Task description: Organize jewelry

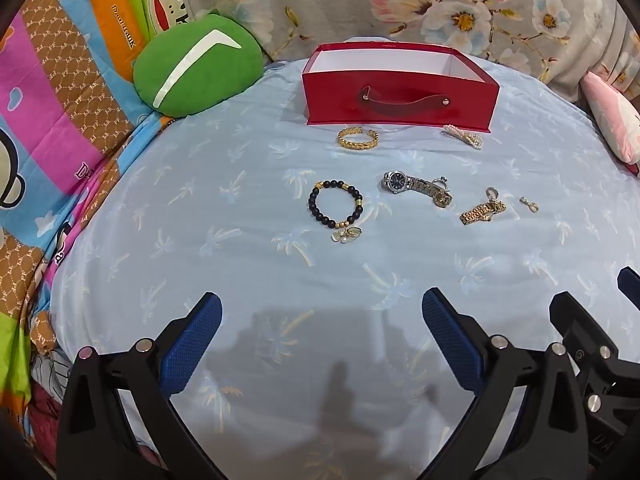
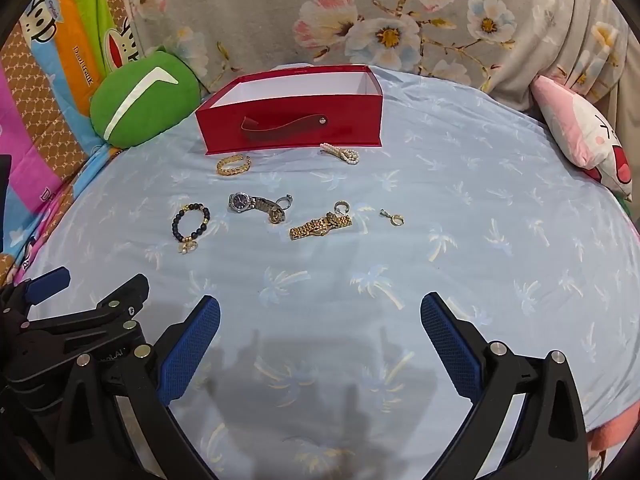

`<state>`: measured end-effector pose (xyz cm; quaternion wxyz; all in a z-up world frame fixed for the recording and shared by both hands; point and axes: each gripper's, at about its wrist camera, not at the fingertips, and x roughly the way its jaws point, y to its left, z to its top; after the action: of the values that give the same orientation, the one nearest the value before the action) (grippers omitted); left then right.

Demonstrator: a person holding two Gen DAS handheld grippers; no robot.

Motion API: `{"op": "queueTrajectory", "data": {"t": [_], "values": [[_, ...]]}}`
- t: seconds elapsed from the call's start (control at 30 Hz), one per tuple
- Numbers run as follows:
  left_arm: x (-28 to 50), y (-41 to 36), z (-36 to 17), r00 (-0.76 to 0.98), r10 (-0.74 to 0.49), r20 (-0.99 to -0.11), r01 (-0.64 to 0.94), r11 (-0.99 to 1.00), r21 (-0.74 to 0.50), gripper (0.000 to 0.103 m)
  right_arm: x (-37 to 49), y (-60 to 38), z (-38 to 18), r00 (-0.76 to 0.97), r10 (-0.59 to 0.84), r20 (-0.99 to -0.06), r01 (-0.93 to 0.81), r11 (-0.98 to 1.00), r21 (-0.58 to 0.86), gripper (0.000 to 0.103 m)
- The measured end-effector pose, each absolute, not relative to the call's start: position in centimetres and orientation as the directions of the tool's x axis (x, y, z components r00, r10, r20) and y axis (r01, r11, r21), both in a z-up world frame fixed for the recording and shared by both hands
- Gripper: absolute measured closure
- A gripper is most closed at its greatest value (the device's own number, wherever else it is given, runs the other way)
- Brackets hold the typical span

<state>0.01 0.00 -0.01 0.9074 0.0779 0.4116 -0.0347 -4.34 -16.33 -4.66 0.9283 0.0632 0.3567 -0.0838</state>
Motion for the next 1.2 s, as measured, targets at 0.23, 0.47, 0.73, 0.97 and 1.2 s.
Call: {"op": "queueTrajectory", "data": {"t": [0.23, 0.47, 0.73, 0.97, 1.2], "values": [[-0.1, -0.1, 0.0, 0.657, 0.003, -0.754, 0.128, 0.985, 0.116, 0.005, -4.2, -16.3, -4.7, 0.729, -0.117, -0.675, 0.206, 0.977, 0.053, 0.005], [0.0, 0.4, -0.2, 0.655, 0.001, -0.756, 0.128, 0.985, 0.113, 0.005, -4.2, -16.2, -4.8, 0.730, -0.119, -0.673, 0.204, 0.978, 0.048, 0.005], [0.4, 0.4, -0.5, 0.651, 0.004, -0.759, 0.127, 0.985, 0.114, 0.005, -4.0, -16.2, -4.7, 0.730, -0.119, -0.672, 0.202, 0.978, 0.046, 0.005], [0.8, 0.5, -0.8, 0.643, 0.008, -0.766, 0.122, 0.986, 0.113, 0.005, -3.7, -16.1, -4.8, 0.728, -0.118, -0.676, 0.201, 0.979, 0.045, 0.005], [1.4, 0.4, -1.2, 0.632, 0.010, -0.775, 0.121, 0.986, 0.111, 0.005, -3.1, -16.1, -5.1, 0.727, -0.124, -0.675, 0.199, 0.979, 0.035, 0.005]]}}
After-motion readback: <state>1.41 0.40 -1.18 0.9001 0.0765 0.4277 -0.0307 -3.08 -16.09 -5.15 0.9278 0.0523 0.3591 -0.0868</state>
